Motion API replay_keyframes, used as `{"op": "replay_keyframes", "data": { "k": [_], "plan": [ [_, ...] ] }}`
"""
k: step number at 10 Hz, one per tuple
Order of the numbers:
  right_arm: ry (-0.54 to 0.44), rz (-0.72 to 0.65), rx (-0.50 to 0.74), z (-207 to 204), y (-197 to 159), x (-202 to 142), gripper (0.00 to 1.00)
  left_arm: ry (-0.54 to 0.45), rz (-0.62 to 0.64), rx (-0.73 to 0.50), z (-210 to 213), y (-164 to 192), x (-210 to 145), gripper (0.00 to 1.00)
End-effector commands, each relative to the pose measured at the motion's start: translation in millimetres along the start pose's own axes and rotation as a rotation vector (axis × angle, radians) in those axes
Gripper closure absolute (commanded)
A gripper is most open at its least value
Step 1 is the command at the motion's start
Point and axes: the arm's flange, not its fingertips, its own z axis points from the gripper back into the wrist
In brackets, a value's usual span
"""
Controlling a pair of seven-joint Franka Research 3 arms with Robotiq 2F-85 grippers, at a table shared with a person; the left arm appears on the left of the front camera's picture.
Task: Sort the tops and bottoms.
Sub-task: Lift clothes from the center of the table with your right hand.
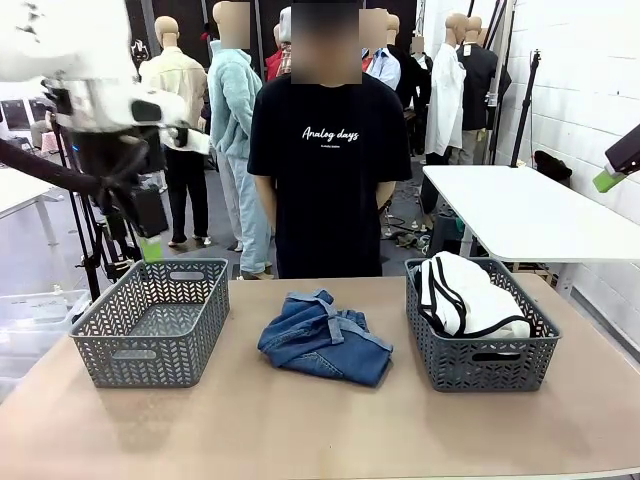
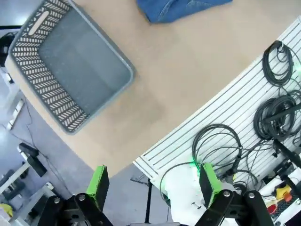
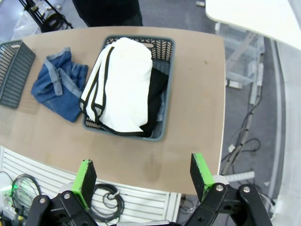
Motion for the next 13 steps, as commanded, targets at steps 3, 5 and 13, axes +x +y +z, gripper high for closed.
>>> {"op": "replay_keyframes", "data": {
  "k": [3, 5, 13],
  "plan": [
    [-0.003, -0.001, -0.004, -2, 0, 0, 0.0, -0.018, 0.144, 0.027, 0, 7, -20, 0.0],
    [-0.003, -0.001, -0.004, -2, 0, 0, 0.0, -0.059, 0.026, -0.006, 18, 8, -20, 0.0],
    [0.273, 0.446, 0.449, -155, 110, 167, 0.0, -0.059, 0.026, -0.006, 18, 8, -20, 0.0]
  ]
}}
